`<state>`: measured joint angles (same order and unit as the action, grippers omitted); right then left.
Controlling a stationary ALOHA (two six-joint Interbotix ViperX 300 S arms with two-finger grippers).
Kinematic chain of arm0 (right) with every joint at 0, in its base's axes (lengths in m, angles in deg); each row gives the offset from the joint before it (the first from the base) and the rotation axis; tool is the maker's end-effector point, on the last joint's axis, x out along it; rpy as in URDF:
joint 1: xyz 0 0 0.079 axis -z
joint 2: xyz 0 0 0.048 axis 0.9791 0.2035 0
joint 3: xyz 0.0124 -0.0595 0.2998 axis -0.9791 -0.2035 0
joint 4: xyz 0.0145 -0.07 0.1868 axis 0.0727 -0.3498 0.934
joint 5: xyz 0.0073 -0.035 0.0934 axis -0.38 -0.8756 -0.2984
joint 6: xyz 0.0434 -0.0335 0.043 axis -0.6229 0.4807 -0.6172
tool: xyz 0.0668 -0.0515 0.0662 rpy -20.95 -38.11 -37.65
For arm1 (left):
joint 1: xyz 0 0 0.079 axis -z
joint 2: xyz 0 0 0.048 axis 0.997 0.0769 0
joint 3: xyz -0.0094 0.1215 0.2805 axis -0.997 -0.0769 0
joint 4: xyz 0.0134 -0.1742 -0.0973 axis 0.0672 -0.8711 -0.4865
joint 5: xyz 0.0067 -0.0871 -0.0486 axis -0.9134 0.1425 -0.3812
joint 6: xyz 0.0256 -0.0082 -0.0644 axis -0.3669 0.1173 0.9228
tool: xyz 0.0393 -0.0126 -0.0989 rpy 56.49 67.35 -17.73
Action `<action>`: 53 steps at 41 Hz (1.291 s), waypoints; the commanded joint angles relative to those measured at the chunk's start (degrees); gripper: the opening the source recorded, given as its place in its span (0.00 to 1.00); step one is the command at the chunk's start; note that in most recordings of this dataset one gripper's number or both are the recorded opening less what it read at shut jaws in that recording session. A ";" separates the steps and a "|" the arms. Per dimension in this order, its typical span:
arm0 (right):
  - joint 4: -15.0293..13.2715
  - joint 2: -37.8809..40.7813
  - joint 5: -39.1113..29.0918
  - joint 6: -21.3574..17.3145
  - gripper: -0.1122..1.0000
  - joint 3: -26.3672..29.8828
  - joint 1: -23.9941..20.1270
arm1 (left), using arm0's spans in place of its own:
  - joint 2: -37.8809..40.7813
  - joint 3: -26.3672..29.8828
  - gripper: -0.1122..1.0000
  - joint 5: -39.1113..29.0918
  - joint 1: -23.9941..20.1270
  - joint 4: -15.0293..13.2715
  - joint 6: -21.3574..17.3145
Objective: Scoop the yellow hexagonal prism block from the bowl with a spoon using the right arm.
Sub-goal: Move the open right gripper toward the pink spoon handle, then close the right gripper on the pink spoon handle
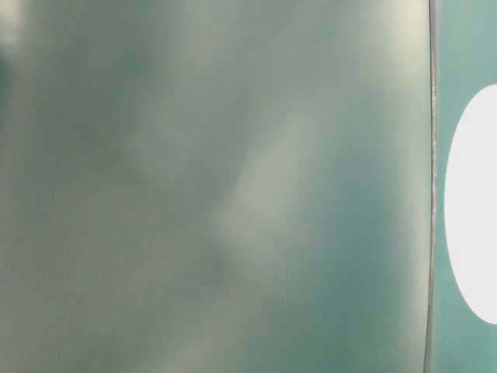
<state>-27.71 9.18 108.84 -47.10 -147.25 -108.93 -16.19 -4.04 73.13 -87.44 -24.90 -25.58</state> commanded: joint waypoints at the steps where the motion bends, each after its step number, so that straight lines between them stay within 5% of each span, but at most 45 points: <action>1: 0.44 -0.35 0.00 -0.09 0.62 0.26 -0.26 | 0.26 0.97 0.10 0.62 -0.09 0.09 0.09; 26: 1.85 -0.35 -2.64 -0.09 0.61 0.53 -0.26 | 0.18 0.88 0.10 0.35 0.00 0.09 0.62; 53: 1.93 -0.44 -3.25 0.00 0.50 0.79 -0.26 | 0.26 0.88 0.10 0.26 -0.09 0.09 0.53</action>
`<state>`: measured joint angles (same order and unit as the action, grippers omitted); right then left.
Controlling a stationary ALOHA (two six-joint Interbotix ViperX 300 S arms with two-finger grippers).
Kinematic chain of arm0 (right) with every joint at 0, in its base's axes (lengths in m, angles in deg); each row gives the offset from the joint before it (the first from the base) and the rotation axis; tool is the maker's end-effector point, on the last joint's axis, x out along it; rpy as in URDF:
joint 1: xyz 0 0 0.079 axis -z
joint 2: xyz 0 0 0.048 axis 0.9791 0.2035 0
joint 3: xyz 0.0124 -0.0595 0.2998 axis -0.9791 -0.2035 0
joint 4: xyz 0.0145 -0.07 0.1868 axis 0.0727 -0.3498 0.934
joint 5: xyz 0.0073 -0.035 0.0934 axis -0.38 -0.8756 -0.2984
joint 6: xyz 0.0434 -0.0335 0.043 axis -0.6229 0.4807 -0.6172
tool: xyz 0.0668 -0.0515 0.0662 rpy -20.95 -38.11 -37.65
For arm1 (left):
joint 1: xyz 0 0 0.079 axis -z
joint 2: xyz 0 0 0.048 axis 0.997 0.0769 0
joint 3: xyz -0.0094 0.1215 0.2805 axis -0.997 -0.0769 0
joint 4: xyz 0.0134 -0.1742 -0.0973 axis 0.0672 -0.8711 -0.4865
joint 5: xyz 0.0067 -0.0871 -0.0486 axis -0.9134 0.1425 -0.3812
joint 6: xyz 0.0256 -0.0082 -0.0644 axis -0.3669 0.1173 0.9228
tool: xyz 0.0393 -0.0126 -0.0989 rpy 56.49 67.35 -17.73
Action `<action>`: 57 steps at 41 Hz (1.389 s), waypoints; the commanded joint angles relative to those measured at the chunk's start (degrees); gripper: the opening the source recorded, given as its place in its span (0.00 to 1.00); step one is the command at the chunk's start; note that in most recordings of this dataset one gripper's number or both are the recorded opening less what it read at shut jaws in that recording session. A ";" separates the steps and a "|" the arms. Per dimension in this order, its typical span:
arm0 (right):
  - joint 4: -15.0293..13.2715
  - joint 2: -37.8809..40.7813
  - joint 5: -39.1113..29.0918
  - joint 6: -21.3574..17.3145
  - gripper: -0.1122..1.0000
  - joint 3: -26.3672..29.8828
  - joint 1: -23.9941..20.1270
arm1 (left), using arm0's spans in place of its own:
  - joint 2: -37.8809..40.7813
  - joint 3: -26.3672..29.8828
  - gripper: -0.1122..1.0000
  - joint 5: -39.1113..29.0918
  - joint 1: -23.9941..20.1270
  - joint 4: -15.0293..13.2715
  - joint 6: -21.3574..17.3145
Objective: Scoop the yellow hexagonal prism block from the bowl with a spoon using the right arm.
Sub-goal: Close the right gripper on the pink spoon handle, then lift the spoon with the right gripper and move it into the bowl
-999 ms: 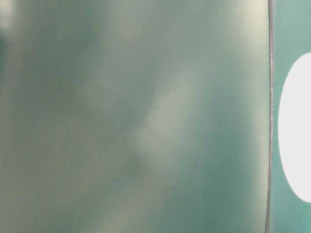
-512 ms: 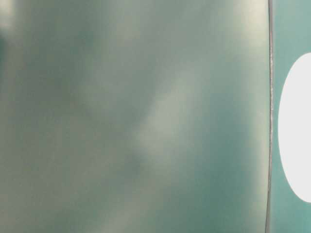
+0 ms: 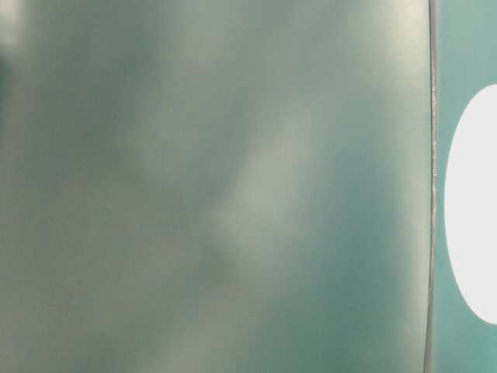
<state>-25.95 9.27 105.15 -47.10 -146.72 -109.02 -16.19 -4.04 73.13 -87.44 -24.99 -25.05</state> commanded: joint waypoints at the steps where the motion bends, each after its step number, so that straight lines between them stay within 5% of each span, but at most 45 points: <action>1: 0.09 -0.44 0.44 0.00 0.50 0.35 -0.18 | 0.26 0.97 0.10 0.26 -0.09 0.18 -0.09; 10: 0.70 -0.44 0.53 0.00 0.48 0.35 -0.18 | 0.35 0.97 0.10 0.18 -0.09 0.18 0.00; 19: 1.05 -0.79 0.44 0.00 0.30 0.26 -0.09 | 0.00 0.88 0.10 0.18 0.00 0.18 -0.44; 32: 1.05 -8.35 -4.39 1.41 0.30 0.26 0.70 | -0.44 0.97 0.10 -0.09 -0.09 0.18 -0.18; 48: 0.97 -25.05 -21.71 11.78 0.30 3.34 5.89 | -1.58 1.14 0.10 -4.39 0.00 0.18 0.18; 57: 0.97 -33.75 -41.84 19.16 0.30 9.49 14.50 | -4.31 1.41 0.10 -8.88 0.00 0.18 -0.09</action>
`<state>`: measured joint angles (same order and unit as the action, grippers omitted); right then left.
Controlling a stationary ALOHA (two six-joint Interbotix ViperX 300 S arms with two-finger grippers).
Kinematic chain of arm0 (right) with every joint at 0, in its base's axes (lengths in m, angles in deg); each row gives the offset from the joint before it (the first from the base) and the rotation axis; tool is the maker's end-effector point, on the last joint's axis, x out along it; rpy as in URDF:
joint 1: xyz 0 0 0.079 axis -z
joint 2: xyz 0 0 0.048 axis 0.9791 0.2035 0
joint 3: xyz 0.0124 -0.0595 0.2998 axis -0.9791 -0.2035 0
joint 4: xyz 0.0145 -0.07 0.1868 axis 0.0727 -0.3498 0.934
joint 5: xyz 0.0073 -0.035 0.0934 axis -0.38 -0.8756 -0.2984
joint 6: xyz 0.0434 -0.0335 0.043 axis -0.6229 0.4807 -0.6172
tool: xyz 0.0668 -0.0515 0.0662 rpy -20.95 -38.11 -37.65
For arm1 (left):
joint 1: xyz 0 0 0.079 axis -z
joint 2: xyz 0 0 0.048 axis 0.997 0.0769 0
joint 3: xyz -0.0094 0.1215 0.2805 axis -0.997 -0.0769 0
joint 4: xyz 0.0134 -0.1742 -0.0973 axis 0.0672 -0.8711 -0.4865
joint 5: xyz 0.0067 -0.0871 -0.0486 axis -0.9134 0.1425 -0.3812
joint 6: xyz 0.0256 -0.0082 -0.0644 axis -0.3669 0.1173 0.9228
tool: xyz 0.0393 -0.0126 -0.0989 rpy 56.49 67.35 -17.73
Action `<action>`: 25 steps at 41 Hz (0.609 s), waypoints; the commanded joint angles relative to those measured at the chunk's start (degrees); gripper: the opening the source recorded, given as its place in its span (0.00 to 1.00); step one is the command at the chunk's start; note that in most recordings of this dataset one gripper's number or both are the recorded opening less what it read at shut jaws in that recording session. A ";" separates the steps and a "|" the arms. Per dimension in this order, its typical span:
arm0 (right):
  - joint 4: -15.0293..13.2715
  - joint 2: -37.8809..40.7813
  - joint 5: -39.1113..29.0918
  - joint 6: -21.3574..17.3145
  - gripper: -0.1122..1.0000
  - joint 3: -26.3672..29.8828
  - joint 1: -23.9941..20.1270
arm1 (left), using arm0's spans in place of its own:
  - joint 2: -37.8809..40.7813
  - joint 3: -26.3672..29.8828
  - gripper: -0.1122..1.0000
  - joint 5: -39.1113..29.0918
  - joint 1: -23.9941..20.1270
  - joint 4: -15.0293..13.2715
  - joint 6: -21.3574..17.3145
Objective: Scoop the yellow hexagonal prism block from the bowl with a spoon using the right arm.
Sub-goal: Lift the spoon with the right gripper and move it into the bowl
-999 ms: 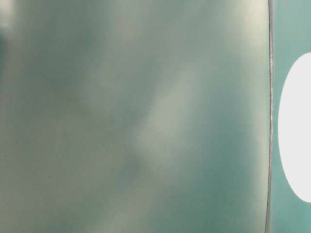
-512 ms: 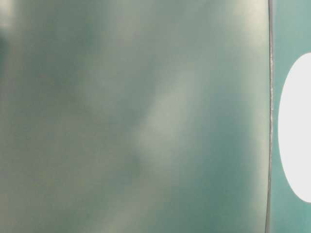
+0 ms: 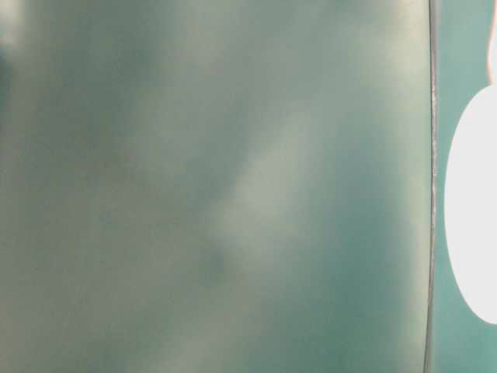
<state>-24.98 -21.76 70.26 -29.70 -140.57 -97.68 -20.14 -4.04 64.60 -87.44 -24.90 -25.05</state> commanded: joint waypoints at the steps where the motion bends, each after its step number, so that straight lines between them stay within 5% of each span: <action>1: -0.09 -3.25 -8.88 2.29 0.30 4.04 4.13 | -0.79 1.49 0.10 -0.70 0.00 0.09 -0.09; 13: -0.88 -5.45 -30.32 6.94 0.30 13.89 16.87 | -2.37 1.67 0.10 -2.90 0.00 0.09 0.00; 25: -2.72 -4.13 -44.30 6.77 0.30 21.01 23.38 | -2.37 1.67 0.10 -3.52 -0.09 0.09 0.00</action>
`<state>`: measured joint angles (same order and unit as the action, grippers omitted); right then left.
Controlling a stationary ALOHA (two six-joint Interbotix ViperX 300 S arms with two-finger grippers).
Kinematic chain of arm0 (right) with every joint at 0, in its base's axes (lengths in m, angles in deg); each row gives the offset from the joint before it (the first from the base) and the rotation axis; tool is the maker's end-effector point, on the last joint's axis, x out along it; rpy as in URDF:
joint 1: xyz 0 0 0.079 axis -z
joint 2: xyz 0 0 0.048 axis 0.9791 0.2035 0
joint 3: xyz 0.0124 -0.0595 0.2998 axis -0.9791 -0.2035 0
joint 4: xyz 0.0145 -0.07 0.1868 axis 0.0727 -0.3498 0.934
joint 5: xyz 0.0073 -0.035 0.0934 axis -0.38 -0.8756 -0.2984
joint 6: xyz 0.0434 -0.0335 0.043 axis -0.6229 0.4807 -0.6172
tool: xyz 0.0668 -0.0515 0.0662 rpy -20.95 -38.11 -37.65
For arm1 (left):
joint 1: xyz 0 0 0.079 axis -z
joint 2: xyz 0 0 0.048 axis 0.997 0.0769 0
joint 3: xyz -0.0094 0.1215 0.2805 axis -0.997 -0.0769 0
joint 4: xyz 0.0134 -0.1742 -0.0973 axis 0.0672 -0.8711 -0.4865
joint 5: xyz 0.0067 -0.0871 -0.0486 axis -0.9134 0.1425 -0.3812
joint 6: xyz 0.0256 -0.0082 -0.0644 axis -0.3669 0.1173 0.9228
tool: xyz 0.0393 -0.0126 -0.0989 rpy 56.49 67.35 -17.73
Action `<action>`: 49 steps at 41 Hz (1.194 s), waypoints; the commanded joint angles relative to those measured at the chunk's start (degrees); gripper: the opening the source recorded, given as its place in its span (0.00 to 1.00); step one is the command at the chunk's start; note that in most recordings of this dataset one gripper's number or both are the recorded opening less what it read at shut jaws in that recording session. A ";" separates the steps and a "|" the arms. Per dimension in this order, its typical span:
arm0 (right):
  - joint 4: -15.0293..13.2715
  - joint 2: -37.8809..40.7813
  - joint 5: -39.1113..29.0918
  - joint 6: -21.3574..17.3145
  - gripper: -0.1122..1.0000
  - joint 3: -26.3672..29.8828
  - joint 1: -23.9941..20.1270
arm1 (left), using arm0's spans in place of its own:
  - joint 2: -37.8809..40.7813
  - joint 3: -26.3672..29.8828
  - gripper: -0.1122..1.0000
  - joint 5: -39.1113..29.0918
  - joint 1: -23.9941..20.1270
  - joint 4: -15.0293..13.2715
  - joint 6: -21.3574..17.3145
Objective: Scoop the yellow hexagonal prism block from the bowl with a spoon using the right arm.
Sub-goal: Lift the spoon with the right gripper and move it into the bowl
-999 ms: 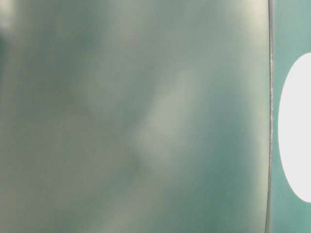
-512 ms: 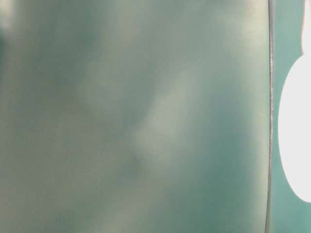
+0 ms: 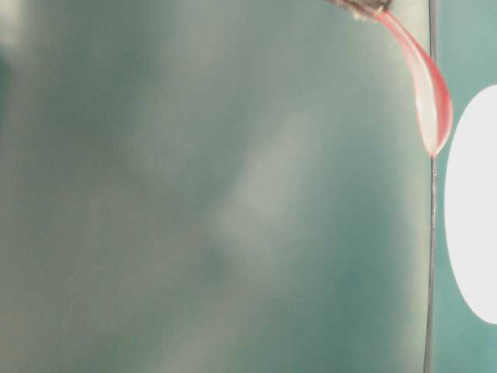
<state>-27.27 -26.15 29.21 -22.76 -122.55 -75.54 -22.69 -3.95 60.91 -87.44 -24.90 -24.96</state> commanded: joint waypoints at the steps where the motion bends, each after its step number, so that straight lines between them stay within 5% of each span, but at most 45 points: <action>1: -0.53 0.35 -4.22 -0.18 0.30 3.34 1.67 | 0.18 1.58 0.10 0.18 -0.09 0.09 -0.09; 15: -1.32 5.89 -14.33 -0.26 0.30 9.93 6.24 | 0.00 1.67 0.10 1.14 -0.09 0.09 -0.62; 31: -5.89 15.29 -19.69 -0.53 0.30 18.98 6.68 | 1.05 1.41 0.10 1.05 0.00 0.09 0.26; 49: -6.94 20.13 -23.12 -1.14 0.30 23.12 6.77 | 0.70 1.49 0.10 1.14 -0.09 0.09 0.26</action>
<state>-34.12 -5.59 6.18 -23.63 -100.84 -69.03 -22.25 -3.95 61.44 -87.44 -24.90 -24.79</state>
